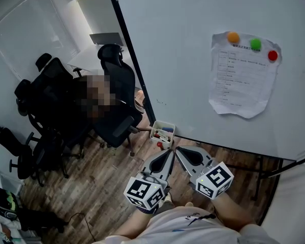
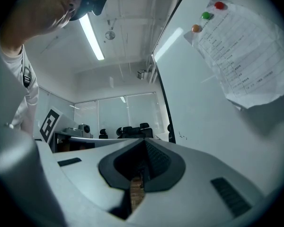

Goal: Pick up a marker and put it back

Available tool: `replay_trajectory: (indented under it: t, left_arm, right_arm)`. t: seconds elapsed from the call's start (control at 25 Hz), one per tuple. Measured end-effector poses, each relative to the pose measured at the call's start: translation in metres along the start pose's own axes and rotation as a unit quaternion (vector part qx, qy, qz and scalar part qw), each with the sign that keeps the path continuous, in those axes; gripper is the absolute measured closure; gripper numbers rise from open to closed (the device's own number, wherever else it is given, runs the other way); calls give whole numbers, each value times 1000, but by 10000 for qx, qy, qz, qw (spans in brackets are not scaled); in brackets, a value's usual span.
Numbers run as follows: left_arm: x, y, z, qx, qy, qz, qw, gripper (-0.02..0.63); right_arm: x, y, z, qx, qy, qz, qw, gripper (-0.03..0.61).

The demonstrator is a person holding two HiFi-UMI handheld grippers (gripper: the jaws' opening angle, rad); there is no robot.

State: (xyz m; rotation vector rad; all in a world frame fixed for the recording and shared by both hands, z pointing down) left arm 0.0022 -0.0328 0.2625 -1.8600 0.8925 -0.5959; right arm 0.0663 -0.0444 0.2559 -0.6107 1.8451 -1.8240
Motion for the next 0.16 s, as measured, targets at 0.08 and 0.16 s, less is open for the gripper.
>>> replay_trajectory:
  t: [0.08,0.16]
  left_arm:
    - [0,0,-1,-18,-3,-7,10000,601]
    - [1,0,-3,-40,-12,-13,10000,601]
  right_arm:
    - [1,-1,1,6,-8,-12,10000,566]
    - [2,-2,1,10,-14,-24,10000,566]
Point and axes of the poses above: the fingertips, and each gripper's own axes: x forward along the fingers, z to its right, y out of its top, the point moved 3 cm from there along -x, backward along the fingers, and after that the axes turned 10 degrees about -x, right-handed, at the moved point
